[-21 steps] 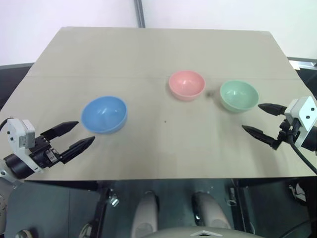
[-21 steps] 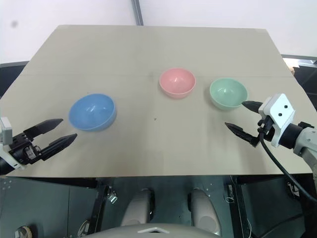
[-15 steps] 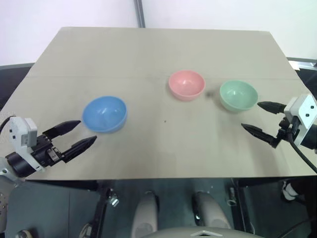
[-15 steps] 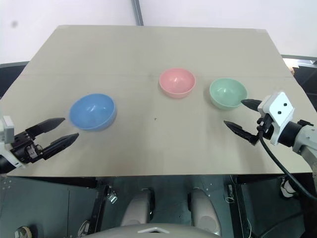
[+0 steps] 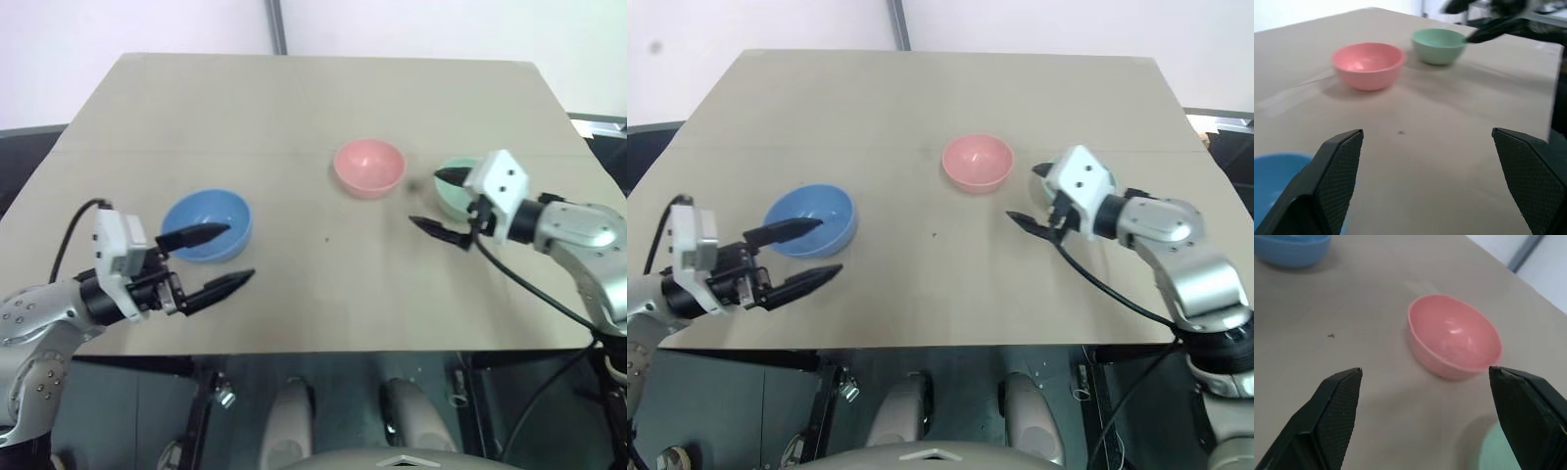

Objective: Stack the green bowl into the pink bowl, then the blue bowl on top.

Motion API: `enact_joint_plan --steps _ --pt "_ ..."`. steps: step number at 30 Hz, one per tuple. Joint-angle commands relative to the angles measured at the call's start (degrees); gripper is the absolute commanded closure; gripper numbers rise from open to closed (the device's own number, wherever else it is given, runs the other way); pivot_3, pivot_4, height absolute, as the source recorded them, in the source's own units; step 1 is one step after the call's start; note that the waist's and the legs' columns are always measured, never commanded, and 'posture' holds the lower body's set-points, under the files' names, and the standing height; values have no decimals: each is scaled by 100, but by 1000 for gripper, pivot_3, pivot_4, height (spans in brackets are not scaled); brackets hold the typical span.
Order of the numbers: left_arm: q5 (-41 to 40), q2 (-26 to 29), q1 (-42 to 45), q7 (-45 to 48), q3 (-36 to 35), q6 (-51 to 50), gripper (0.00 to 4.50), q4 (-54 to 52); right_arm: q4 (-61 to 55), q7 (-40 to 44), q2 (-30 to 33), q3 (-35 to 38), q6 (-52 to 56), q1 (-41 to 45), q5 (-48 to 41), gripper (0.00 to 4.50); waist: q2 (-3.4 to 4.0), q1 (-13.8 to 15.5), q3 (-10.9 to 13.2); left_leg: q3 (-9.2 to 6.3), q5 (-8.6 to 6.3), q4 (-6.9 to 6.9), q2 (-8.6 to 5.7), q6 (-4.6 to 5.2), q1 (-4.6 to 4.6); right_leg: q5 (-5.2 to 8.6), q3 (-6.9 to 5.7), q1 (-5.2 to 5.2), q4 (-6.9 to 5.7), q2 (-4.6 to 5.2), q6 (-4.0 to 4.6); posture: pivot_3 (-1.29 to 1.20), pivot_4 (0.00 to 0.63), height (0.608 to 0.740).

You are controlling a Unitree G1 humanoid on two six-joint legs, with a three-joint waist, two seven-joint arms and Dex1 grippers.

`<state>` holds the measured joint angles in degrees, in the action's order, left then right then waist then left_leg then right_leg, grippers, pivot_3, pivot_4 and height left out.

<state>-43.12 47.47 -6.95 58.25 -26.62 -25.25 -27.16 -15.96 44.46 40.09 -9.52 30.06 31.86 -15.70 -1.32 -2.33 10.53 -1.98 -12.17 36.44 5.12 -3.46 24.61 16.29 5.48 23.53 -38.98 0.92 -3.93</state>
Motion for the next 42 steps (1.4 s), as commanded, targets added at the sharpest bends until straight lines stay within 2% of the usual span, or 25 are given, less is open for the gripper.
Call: enact_joint_plan --steps 1,9,12,15,23,26,30,35,39,41,42 --pt "37 -126 0 -241 107 59 54 -373 982 220 -329 -559 -643 661 584 0 0 -8 0 1 0 0 0 0 3 0 1 3 3 0 0 0 150 740" --pt "28 -299 -334 -581 63 56 54 -822 3685 628 -1374 -1467 -2076 2074 1705 0 3 -24 2 -1 0 -4 1 0 2 -1 -3 6 -5 0 1 0 150 740" --pt "26 -361 -493 -686 -10 80 54 -972 4598 687 -1635 -1554 -2455 2436 1983 0 3 -2 2 1 0 -4 1 -1 0 -2 -3 5 -4 1 1 0 150 740" --pt "25 -422 -672 -772 -83 96 0 -1102 5088 789 -1792 -1509 -2668 2683 2112 709 4 4 2 -1 0 -3 0 -1 3 -2 -6 5 -4 2 2 0 150 740" --pt "35 -516 -863 -922 -80 127 0 -1260 5627 695 -1993 -1462 -3435 3027 2477 4447 7 -19 4 -1 0 -3 1 -1 -5 -2 -5 6 -20 0 2 0 150 740" --pt "52 -525 -878 -932 -76 154 0 -1231 4869 1062 -1903 -1396 -3703 2872 2318 4447 10 -18 6 -1 0 -2 0 -1 -4 -2 -5 8 -26 0 2 0 150 740" --pt "60 -516 -862 -909 -72 190 0 -1144 2890 2075 -1691 -1390 -3053 2100 1475 4447 10 9 4 -4 0 -3 1 -1 -4 -2 -7 8 -30 0 2 0 150 740" --pt "81 -509 -764 -842 -48 248 0 -969 1253 2058 -1667 -1626 -2035 1174 1444 4447 9 7 3 -7 0 4 0 -1 -5 -1 -10 6 -40 1 2 0 150 740" --pt "130 -467 -688 -728 -22 293 0 -815 1162 1821 -1836 -1866 -1840 958 1757 4447 7 -17 3 -5 1 13 -1 -2 -24 0 -6 2 -69 -2 3 0 150 740" --pt "141 -451 -599 -717 18 291 0 -755 1370 1699 -1902 -1932 -1900 984 1916 3605 7 -18 2 -2 2 15 0 -3 -38 2 3 0 -82 -7 3 0 150 740" --pt "139 -455 -557 -715 33 290 0 -731 1423 1648 -1928 -1927 -1890 978 1950 3330 6 -17 2 -2 3 15 0 -4 -48 3 4 -6 -84 -8 4 0 150 740"
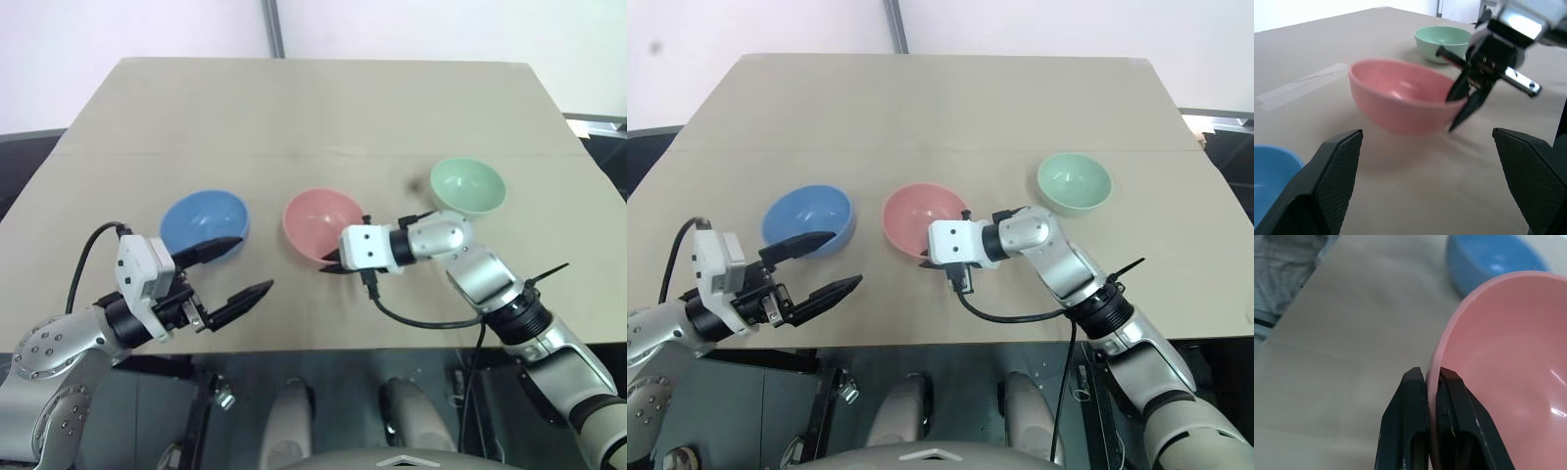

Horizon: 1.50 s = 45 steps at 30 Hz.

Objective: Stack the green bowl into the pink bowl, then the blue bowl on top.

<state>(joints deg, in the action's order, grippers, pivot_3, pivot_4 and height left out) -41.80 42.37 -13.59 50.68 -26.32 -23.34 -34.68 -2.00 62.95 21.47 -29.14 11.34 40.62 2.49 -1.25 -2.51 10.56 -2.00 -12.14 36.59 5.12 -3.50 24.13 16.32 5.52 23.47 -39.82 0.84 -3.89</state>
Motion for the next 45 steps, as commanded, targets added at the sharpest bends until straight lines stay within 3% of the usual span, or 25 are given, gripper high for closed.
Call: enact_joint_plan --steps 1,3,4,9,14,19,24,30,33,37,40,45 --pt "8 47 133 48 12 97 0 39 46 -234 -81 46 -13 94 154 2935 -2 2 -1 0 0 0 0 0 -12 1 0 -9 0 -1 1 0 150 740" --pt "27 30 160 69 31 105 0 75 -98 -372 -103 195 112 72 139 1868 -2 5 -1 5 0 -1 0 0 -16 1 5 -13 2 1 1 0 150 740" --pt "42 22 169 78 46 115 0 94 -249 -414 -99 325 221 63 52 1573 -1 8 -1 6 0 -1 0 0 -16 1 6 -13 2 1 1 0 150 740" --pt "52 -25 208 65 122 143 0 126 -1315 -421 5 1235 1258 45 -937 1573 -1 14 0 5 0 -8 0 0 -10 1 6 -9 5 1 2 0 150 740" --pt "-5 -19 369 104 262 116 0 181 -1817 -596 1052 2136 2331 -22 -1136 1573 -3 63 -1 6 0 -7 -3 0 -9 2 6 -11 8 6 2 0 150 740" --pt "-328 242 553 750 378 8 0 218 -997 -972 1908 2054 2343 -154 -523 1573 -6 4 -3 11 0 -7 -2 0 -16 6 10 -10 8 3 7 0 150 740" --pt "-752 659 703 1480 373 -146 0 200 18 -1094 1925 1724 2143 31 -191 1573 -1 -80 0 24 -1 -17 -1 1 -16 4 26 -2 9 2 4 0 150 740" --pt "-915 701 985 1413 391 -272 0 161 1249 -1174 1698 1262 1609 373 268 1573 0 -102 3 24 -1 -17 -2 1 -14 5 26 -2 11 3 3 0 150 740" --pt "-874 662 955 1360 384 -259 0 127 1808 -1293 1519 1262 1499 615 348 2375 -1 -124 4 25 -1 -18 -2 1 -13 5 26 -2 11 3 3 0 150 740" --pt "-858 620 834 1286 302 -246 0 98 1709 -1170 1543 1344 1271 721 336 4447 0 -124 4 24 -1 -19 -2 1 -13 5 26 -2 11 2 3 0 150 740" --pt "-838 583 721 1242 247 -201 0 96 1211 -1018 1575 1455 976 657 176 4447 2 -122 6 25 -1 -20 -2 1 -12 5 26 -1 12 3 3 0 150 740" --pt "-847 395 532 1065 99 -176 0 271 -732 -202 1369 1607 1066 270 -1015 4447 4 -138 7 22 -1 -28 0 1 -10 6 25 5 11 0 4 0 150 740"
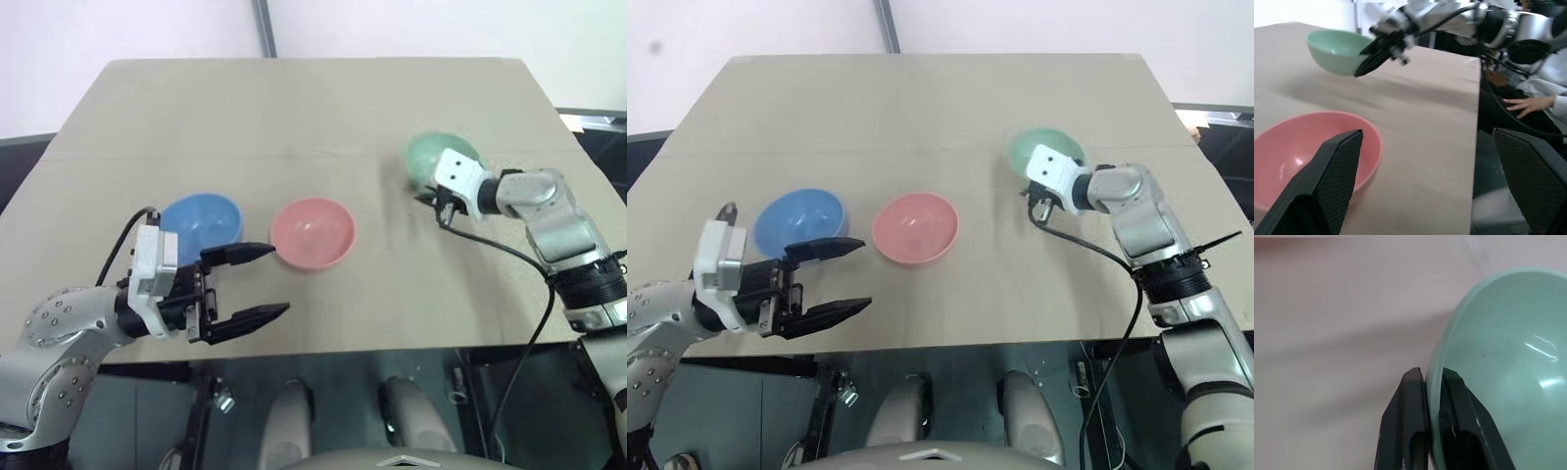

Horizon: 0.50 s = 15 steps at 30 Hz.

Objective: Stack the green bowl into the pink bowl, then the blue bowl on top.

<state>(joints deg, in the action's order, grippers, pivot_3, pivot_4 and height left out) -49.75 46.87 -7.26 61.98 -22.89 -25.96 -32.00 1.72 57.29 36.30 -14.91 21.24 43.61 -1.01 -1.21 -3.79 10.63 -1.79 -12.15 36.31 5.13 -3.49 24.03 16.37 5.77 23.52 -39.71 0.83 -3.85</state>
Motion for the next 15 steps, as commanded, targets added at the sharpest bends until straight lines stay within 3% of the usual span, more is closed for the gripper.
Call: enact_joint_plan --steps 1,7,15 --pt "3 -93 -154 -99 -278 107 0 57 -1423 405 -206 163 218 -67 -852 4447 0 -11 0 -1 0 0 2 0 -1 0 0 0 -1 -2 1 0 150 740" --pt "433 -425 -116 -866 -547 287 0 463 -2309 319 -893 -470 644 -23 -1192 4447 -7 38 -4 -4 0 10 1 0 -3 0 -4 -6 -5 0 0 0 150 740" --pt "753 -430 -287 -1220 -711 323 0 390 -1159 -17 -1772 -1033 336 314 -762 4447 -8 44 -5 -4 1 11 1 -1 -5 0 -4 -7 -4 0 1 0 150 740"
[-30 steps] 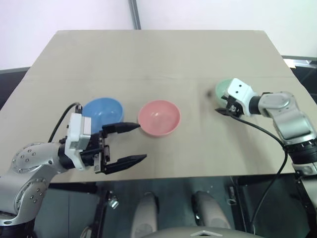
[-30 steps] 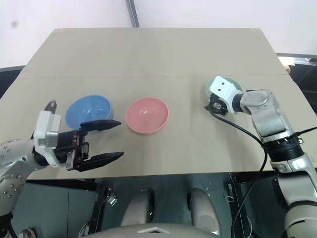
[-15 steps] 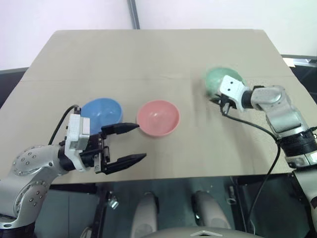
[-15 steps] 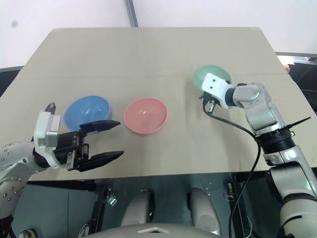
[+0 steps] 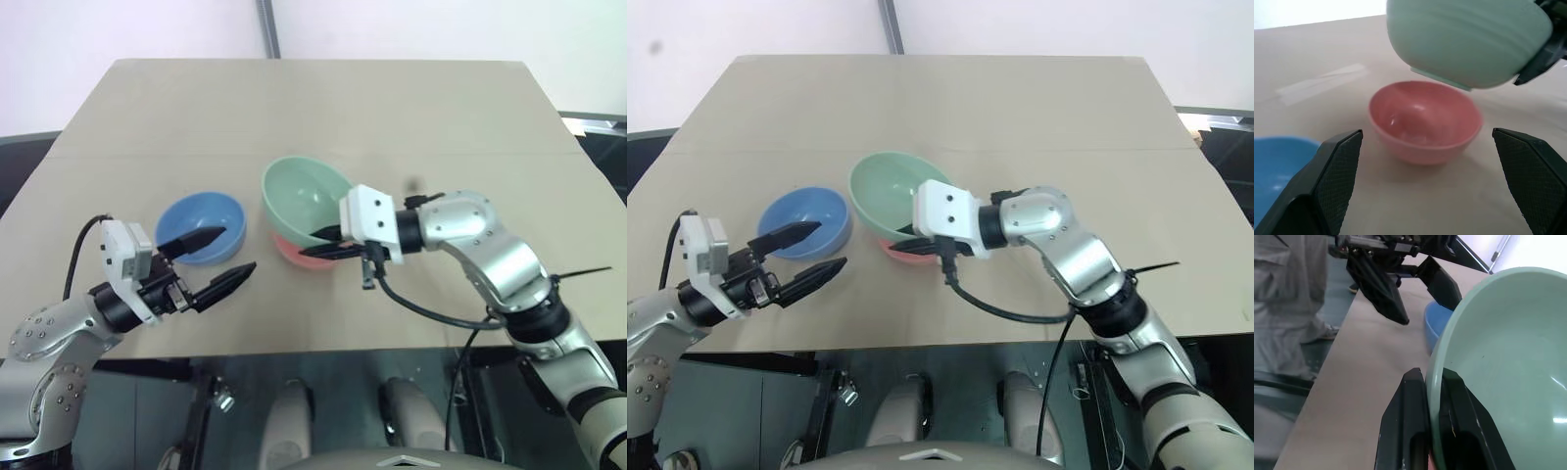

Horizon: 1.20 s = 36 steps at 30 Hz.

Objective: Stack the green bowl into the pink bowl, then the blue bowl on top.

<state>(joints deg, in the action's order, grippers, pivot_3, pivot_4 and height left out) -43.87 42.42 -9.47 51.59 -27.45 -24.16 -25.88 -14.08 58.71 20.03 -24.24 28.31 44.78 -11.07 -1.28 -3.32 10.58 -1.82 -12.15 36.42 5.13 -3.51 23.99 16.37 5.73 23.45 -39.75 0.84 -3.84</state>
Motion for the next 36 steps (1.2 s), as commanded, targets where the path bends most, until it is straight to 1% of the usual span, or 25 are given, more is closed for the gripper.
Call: enact_joint_plan --steps 1,4,5,7,9,11,14,18,20,23,24,25,26,27,30,31,33,36 --pt "330 14 -154 -283 -272 198 0 -309 607 -167 -153 -146 -511 211 358 3458 0 4 0 0 0 -1 0 0 -1 0 0 1 0 0 0 0 150 740" --pt "743 16 -400 -558 -355 287 0 -569 598 -45 -51 -63 -616 160 318 2397 -2 -1 -1 1 0 -2 0 0 0 0 0 0 3 0 1 0 150 740" --pt "936 32 -467 -752 -403 259 0 -670 454 11 15 9 -574 114 231 1884 -2 0 -1 4 0 -4 -1 0 3 0 1 2 4 3 0 0 150 740" --pt "1356 119 -557 -1219 -474 41 0 -879 151 171 168 135 -519 6 20 1884 -2 20 -1 1 0 -8 -1 0 3 0 -1 3 4 2 1 0 150 740" --pt "1573 376 -568 -1624 -544 -590 0 -1126 -235 283 357 370 -337 -138 -289 1884 -4 44 0 -1 0 -9 0 0 3 1 -3 4 4 1 2 0 150 740" --pt "1788 901 -541 -1676 -486 -1168 0 -1349 -608 357 575 624 -168 -321 -580 1884 -5 74 0 -5 0 -9 0 0 3 2 -6 3 2 0 2 0 150 740" --pt "2238 1831 -454 -1385 -121 -1432 0 -1390 -992 386 876 905 -17 -550 -871 1884 -5 98 2 -3 0 -8 -1 0 -1 3 -6 1 3 1 1 0 150 740" --pt "2937 2481 -182 -1346 601 -1258 0 -1117 -1262 198 1051 1102 231 -680 -1070 1884 -3 79 4 3 0 -8 0 0 -5 9 -1 2 5 2 10 0 150 740" --pt "3295 2764 18 -1328 1134 -1215 0 -923 -1366 130 1151 1216 276 -750 -1121 1884 -1 60 6 9 -1 -12 1 0 -5 5 3 10 4 1 5 0 150 740" --pt "3616 2898 328 -1249 1612 -1166 873 -634 -1446 57 1278 1301 269 -827 -1138 1809 1 89 7 6 -1 -23 0 0 1 6 2 16 5 0 8 0 150 740" --pt "3697 2909 434 -1232 1709 -1156 1321 -550 -1469 30 1311 1326 270 -851 -1134 1809 0 92 8 7 -1 -23 0 0 3 6 2 17 6 0 8 0 150 740" --pt "3760 2945 522 -1158 1808 -1131 1981 -473 -1493 0 1358 1379 273 -890 -1143 1809 -1 89 8 7 -1 -22 0 0 9 6 1 19 8 1 8 0 150 740" --pt "3818 2949 602 -1118 1887 -1109 2301 -397 -1511 -33 1398 1420 282 -918 -1150 1809 -1 93 8 7 -1 -21 0 0 10 6 1 20 10 1 8 0 150 740" --pt "3874 2935 664 -1087 1946 -1078 2909 -330 -1524 -66 1429 1448 288 -938 -1157 1809 -2 92 8 7 -1 -21 0 0 12 6 1 21 11 1 7 0 150 740" --pt "4006 2889 732 -997 2041 -939 4225 -209 -1546 -168 1474 1489 290 -973 -1165 1809 -1 88 9 7 -1 -21 0 1 14 6 0 24 9 1 8 0 150 740" --pt "4036 2864 748 -973 2055 -905 4466 -183 -1552 -201 1488 1502 290 -983 -1172 1809 -1 88 9 7 -1 -20 0 1 14 6 1 25 8 1 8 0 150 740" --pt "3829 2757 818 -793 1887 -873 4466 -257 -1572 -253 1519 1557 366 -1009 -1251 1809 -2 92 9 7 -1 -20 0 0 16 6 0 25 7 1 8 0 150 740" --pt "3326 2676 871 -275 1361 -695 4466 -563 -1629 -309 1538 1612 527 -1045 -1395 1809 -5 95 10 6 -1 -16 0 1 21 6 -1 26 7 1 7 0 150 740"
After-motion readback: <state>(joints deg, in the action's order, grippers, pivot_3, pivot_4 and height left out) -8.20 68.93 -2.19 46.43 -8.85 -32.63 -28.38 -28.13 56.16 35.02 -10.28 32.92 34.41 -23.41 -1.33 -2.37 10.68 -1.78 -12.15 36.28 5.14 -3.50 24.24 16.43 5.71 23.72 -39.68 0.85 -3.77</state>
